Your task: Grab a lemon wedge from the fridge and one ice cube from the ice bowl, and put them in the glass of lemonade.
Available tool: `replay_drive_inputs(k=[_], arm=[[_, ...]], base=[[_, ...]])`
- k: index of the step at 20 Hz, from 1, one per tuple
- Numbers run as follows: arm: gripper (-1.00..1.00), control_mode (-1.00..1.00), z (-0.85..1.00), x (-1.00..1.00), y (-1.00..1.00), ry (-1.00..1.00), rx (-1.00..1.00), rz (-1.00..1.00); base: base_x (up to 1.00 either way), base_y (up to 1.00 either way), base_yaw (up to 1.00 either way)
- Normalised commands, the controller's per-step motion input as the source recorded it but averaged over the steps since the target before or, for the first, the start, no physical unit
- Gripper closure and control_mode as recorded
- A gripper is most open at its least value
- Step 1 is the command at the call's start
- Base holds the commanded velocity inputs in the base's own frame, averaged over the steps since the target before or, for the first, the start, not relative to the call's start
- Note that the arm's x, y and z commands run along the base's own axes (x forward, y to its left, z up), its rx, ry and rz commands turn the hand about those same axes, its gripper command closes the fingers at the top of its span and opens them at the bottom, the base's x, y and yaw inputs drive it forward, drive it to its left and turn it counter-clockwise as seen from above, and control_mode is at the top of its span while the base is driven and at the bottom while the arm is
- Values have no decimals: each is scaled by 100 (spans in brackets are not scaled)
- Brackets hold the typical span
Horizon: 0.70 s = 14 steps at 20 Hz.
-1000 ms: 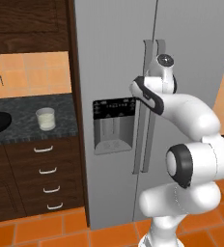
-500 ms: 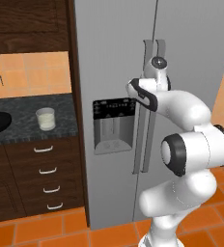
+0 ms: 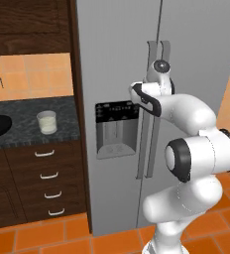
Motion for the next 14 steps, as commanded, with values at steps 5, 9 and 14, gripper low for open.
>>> replay_drive_inputs(k=[5, 9, 14], arm=[[100, -100, 0, 20, 0, 3, 0, 0], [100, -100, -1, 12, 0, 4, 0, 0], [100, -100, 9, 0, 25, 2, 0, 3]], base=[[0, 0, 0], [0, 0, 0], [0, 0, 0]])
